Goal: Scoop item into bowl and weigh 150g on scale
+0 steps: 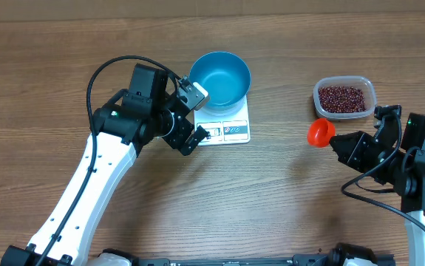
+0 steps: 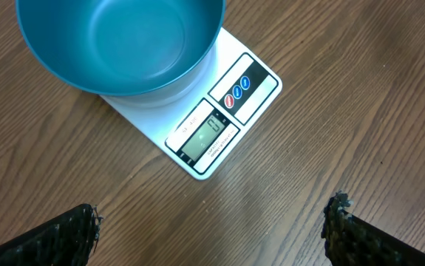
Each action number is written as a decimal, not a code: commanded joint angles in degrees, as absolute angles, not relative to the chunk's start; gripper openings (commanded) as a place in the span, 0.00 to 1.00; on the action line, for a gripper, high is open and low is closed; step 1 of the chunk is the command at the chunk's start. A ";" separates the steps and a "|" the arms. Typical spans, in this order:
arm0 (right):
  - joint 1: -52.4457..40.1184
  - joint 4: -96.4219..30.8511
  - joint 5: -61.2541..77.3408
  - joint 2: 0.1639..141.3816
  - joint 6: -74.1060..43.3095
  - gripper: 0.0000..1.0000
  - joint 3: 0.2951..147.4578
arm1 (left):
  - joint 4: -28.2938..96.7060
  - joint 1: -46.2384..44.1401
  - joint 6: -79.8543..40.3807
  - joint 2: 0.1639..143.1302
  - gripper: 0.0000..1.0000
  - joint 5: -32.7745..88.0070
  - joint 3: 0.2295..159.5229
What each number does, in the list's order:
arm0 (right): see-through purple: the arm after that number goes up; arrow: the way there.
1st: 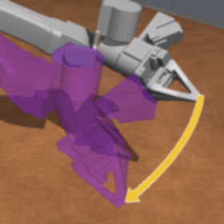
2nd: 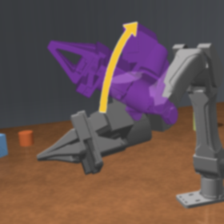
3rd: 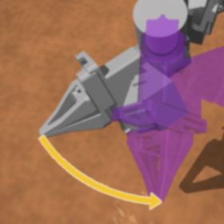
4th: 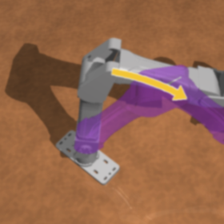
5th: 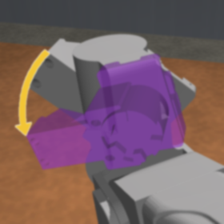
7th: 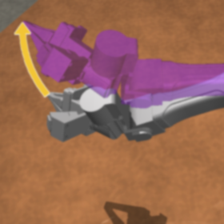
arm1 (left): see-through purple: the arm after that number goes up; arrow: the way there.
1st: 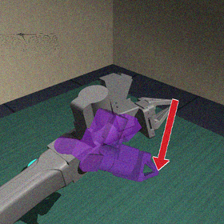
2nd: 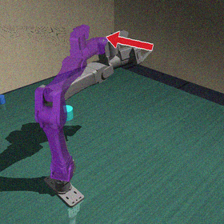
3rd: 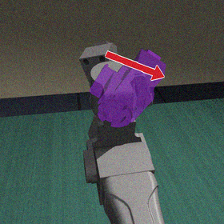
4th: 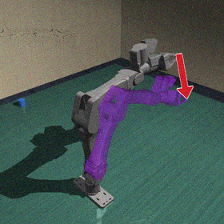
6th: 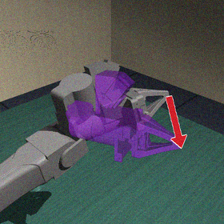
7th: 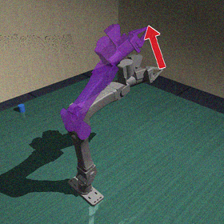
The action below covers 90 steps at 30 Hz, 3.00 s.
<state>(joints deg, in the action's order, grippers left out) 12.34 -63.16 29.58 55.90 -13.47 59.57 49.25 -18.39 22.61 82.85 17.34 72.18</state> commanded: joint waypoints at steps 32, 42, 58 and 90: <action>12.56 -63.59 29.36 55.75 -13.02 0.04 61.10 | 46.52 -18.68 23.14 83.15 1.00 16.97 71.35; 12.56 -63.59 29.36 55.75 -13.02 0.04 61.10 | 45.71 -18.65 23.14 83.15 1.00 14.81 71.35; 12.56 -63.57 29.36 55.75 -12.99 0.04 61.10 | 45.74 -18.65 23.14 83.15 1.00 14.61 71.35; 12.56 -63.57 29.34 55.75 -12.99 0.04 61.10 | 47.81 -15.99 34.33 83.15 1.00 20.62 71.35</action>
<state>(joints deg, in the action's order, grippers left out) 12.34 -63.88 29.58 55.90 -13.43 59.57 47.97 -17.06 33.23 82.85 18.65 71.70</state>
